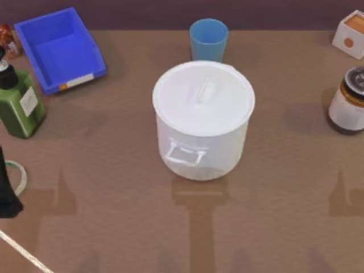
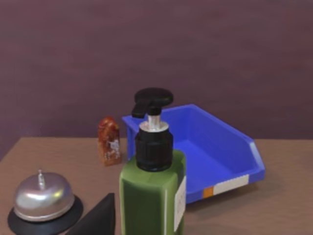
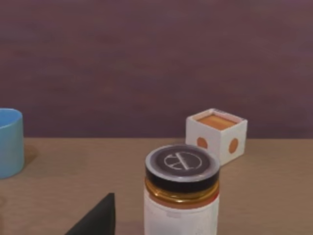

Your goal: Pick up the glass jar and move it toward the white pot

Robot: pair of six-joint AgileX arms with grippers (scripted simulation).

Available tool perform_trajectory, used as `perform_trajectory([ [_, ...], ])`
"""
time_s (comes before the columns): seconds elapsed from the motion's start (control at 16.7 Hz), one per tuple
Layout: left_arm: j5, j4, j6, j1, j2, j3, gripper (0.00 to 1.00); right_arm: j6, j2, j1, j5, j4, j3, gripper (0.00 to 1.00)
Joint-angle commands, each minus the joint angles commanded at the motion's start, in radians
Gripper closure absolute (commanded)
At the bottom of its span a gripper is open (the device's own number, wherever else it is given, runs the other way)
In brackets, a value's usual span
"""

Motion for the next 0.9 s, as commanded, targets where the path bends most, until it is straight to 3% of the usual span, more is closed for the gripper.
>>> perform_trajectory([
  [0.42, 0.0, 0.0, 0.0, 0.0, 0.0, 0.0, 0.0, -0.012, 0.143, -0.005, 0.005, -0.086, 0.141, 0.0],
  [0.9, 0.0, 0.0, 0.0, 0.0, 0.0, 0.0, 0.0, -0.071, 0.777, -0.016, 0.014, -0.479, 0.736, 0.0],
])
